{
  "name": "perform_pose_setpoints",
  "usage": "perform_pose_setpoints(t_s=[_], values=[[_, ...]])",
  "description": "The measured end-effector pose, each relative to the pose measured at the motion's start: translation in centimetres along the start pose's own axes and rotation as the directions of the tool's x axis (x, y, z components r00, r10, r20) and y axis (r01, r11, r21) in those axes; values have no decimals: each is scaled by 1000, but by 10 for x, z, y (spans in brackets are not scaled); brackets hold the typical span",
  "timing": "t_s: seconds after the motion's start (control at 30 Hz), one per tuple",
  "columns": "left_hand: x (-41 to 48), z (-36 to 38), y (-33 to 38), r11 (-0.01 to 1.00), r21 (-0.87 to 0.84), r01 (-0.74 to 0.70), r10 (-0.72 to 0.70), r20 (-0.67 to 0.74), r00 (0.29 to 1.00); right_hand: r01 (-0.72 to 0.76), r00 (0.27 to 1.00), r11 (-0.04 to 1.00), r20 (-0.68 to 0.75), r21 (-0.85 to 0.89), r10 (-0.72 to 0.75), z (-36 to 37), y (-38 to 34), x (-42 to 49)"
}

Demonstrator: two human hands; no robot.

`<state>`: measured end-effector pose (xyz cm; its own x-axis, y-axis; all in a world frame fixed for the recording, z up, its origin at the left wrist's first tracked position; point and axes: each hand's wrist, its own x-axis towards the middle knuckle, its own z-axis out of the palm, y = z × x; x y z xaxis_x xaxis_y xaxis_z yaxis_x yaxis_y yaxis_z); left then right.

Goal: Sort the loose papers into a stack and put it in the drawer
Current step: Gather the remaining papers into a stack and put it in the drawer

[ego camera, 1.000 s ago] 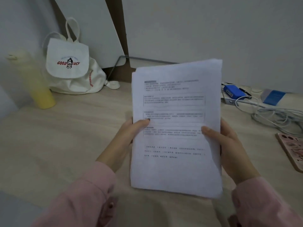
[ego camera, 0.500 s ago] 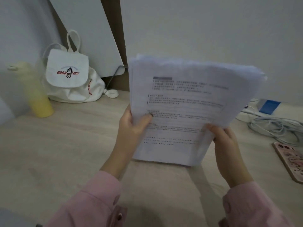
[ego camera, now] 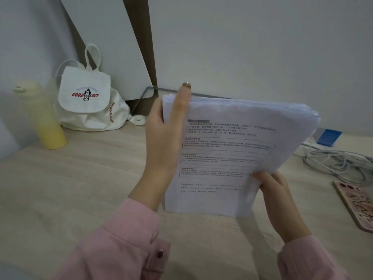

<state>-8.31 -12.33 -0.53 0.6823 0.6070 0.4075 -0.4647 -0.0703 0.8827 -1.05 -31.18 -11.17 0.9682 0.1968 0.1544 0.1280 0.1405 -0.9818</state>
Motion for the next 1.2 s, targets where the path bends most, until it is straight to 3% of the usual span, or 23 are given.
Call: perform_pose_setpoints(t_s=[0.2, 0.4, 0.47, 0.5, 0.53, 0.6, 0.67, 0.73, 0.83, 0.9, 1.03, 1.13, 1.2], values=[[20, 6, 9, 994, 111, 0, 10, -95, 995, -23, 1000, 1000, 14, 0, 23, -2, 1, -1], [19, 4, 9, 988, 149, -27, 39, -77, 996, -40, 999, 999, 2, -9, 40, -3, 0, 0], [20, 3, 13, 964, 254, -82, 95, -41, 995, -49, 999, 999, -7, -9, 49, -3, 0, 0], [20, 3, 15, 904, 388, -178, 193, 2, 981, -56, 998, 998, -12, -12, 56, -3, 1, 0], [19, 5, 19, 777, 546, -313, 323, 80, 943, -62, 998, 998, -15, -15, 62, -3, 0, 0], [18, 14, 25, 408, 714, -569, 497, 349, 794, -68, 998, 997, -19, -20, 68, -2, -1, -1], [14, 31, 32, 191, 712, -676, 370, 586, 721, -55, 998, 998, -13, -26, 55, -1, -3, -1], [15, 45, 32, 98, 691, -716, 181, 695, 696, -48, 999, 998, -12, -30, 48, -1, -3, -2], [22, 53, 32, 13, 652, -758, 101, 753, 650, -60, 998, 998, -5, -26, 60, -3, -2, -3], [26, 51, 37, 21, 616, -788, 70, 785, 616, -79, 996, 996, 25, -48, 80, -6, 0, -4], [25, 39, 44, 165, 523, -836, 90, 836, 541, -201, 961, 962, 155, -187, 230, -17, 12, -8], [32, 20, 46, 239, 551, -800, 185, 783, 594, -320, 931, 907, 85, -272, 354, -32, 33, -11], [37, 7, 48, 377, 572, -728, 204, 716, 668, -350, 936, 931, 0, -105, 352, -44, 35, -8]])
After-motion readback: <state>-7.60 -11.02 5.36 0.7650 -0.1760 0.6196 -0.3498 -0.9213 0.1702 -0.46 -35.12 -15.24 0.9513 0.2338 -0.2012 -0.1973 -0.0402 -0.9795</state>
